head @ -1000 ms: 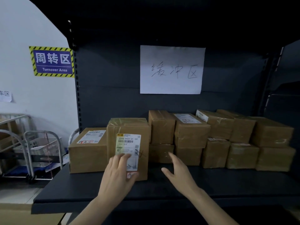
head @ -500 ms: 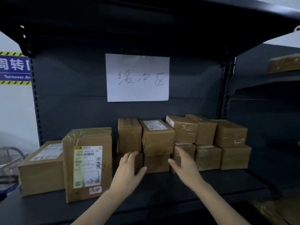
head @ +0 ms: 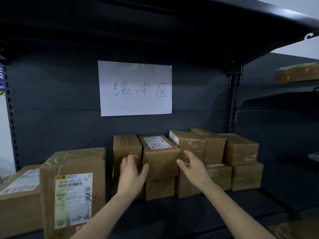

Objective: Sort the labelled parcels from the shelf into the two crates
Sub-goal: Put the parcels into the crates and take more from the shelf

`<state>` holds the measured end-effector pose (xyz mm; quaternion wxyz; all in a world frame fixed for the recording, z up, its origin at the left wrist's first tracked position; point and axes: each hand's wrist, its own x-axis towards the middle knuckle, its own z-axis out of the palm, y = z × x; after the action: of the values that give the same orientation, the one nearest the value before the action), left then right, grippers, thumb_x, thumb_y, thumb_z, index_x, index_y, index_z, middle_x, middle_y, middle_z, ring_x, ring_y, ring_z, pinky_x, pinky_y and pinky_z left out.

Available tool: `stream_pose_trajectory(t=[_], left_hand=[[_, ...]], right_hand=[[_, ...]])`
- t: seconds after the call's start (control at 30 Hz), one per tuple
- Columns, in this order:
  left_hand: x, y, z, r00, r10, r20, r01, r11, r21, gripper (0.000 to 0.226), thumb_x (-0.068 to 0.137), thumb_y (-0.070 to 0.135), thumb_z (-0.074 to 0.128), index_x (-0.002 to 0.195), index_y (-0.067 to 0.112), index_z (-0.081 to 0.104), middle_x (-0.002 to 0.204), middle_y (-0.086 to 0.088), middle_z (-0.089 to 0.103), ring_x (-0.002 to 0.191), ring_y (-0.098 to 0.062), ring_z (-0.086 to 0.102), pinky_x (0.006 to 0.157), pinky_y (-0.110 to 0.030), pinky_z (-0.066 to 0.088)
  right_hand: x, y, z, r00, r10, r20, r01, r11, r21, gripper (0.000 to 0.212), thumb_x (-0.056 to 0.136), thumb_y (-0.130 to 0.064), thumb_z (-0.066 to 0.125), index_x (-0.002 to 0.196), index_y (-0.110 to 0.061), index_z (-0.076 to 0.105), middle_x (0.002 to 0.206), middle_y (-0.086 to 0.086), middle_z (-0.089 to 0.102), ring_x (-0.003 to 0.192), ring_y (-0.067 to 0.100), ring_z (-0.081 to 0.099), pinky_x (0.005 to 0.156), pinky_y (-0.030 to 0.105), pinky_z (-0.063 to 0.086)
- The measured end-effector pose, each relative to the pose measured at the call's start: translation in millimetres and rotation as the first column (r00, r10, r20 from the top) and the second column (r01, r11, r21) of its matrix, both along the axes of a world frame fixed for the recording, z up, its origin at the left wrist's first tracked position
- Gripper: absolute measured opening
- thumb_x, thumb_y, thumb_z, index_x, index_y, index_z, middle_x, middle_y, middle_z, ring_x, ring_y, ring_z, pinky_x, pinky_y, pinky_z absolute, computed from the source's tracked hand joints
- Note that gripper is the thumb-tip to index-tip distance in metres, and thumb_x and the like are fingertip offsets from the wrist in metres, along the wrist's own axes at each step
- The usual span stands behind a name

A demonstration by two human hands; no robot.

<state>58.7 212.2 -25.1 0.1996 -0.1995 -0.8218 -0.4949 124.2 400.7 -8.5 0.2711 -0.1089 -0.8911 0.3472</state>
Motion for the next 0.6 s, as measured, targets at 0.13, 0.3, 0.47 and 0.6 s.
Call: stream_pose_trajectory(t=[0.13,0.3,0.47,0.6], left_hand=[[-14.3,-9.3,12.9,0.988,0.134,-0.078,-0.129,0.990,0.065,0.047,0.085,0.022,0.064,0.123,0.007,0.040,0.138,-0.012,0.028,0.130,-0.026,0.026,0.102,-0.035,0.032],[-34.6,-9.3,27.0,0.964,0.233,-0.126,-0.232,0.972,0.023,0.065,0.080,0.027,0.068,0.134,0.011,0.036,0.154,-0.012,0.002,0.141,-0.028,-0.003,0.114,-0.043,0.015],[-44.4,-2.2,39.1,0.962,0.266,-0.056,-0.269,0.962,-0.046,0.071,0.079,0.034,0.069,0.139,0.020,0.033,0.155,-0.011,-0.018,0.142,-0.031,-0.018,0.115,-0.046,0.007],[-45.7,-2.5,35.5,0.974,0.218,0.063,-0.218,0.976,-0.002,0.055,0.078,0.023,0.071,0.127,0.019,0.044,0.155,-0.007,-0.016,0.142,-0.030,-0.015,0.105,-0.049,0.031]], right_hand=[[-13.2,-5.8,1.0,0.999,0.014,-0.041,-0.015,0.999,-0.042,0.054,0.093,-0.030,0.054,0.141,-0.012,0.037,0.135,0.006,0.052,0.119,0.016,0.053,0.099,0.025,0.043],[-23.5,-12.4,-0.3,0.997,0.005,-0.072,-0.009,0.998,-0.064,0.049,0.093,-0.028,0.055,0.137,-0.013,0.041,0.131,0.005,0.056,0.117,0.017,0.055,0.102,0.036,0.045],[-21.5,-14.4,0.5,0.991,-0.082,-0.105,0.084,0.996,0.013,0.056,0.093,-0.030,0.053,0.143,-0.013,0.033,0.140,0.008,0.043,0.117,0.021,0.054,0.102,0.036,0.044],[-12.0,-18.8,0.8,0.980,-0.088,-0.177,0.101,0.992,0.069,0.055,0.093,-0.030,0.052,0.143,-0.015,0.033,0.143,0.007,0.038,0.119,0.021,0.053,0.100,0.039,0.047]])
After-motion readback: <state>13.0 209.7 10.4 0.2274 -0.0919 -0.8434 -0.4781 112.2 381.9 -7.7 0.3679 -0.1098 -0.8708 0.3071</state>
